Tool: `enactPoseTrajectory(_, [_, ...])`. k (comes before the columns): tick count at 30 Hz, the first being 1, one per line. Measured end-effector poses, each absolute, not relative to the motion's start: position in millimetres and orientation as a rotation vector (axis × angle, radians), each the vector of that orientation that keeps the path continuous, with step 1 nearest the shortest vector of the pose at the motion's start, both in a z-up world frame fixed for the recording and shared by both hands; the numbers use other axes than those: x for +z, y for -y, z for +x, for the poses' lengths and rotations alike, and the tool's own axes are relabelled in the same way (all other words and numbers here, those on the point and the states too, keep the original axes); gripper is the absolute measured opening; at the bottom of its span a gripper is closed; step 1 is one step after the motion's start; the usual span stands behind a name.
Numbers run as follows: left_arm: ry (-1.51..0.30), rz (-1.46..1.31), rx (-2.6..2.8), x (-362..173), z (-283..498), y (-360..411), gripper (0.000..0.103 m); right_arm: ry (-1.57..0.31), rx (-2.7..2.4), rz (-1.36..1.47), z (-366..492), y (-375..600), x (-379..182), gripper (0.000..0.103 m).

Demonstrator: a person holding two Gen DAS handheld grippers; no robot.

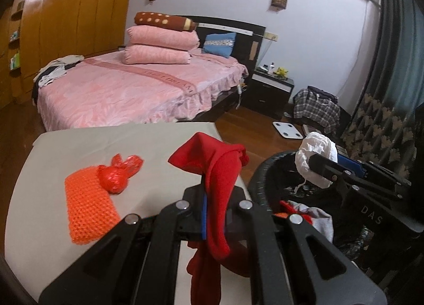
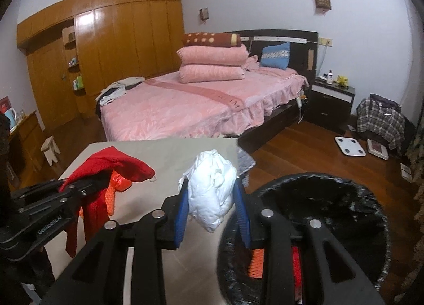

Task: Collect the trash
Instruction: 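Open the right gripper to drop the white bag while the left drops the red sock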

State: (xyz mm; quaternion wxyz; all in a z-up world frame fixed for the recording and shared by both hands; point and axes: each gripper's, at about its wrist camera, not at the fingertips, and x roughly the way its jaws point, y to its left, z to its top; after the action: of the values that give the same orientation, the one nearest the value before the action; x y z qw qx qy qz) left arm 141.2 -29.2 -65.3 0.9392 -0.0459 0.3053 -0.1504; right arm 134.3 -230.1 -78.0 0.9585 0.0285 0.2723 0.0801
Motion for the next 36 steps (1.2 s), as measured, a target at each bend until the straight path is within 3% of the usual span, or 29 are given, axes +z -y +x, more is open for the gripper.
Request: enactPoseTrajectory(36, [-0.563,-0.013,-0.722,-66.7,172.5,248.2,0.007,-0.565,-0.237,0.113,101.1,421.9,-96.6,0.033])
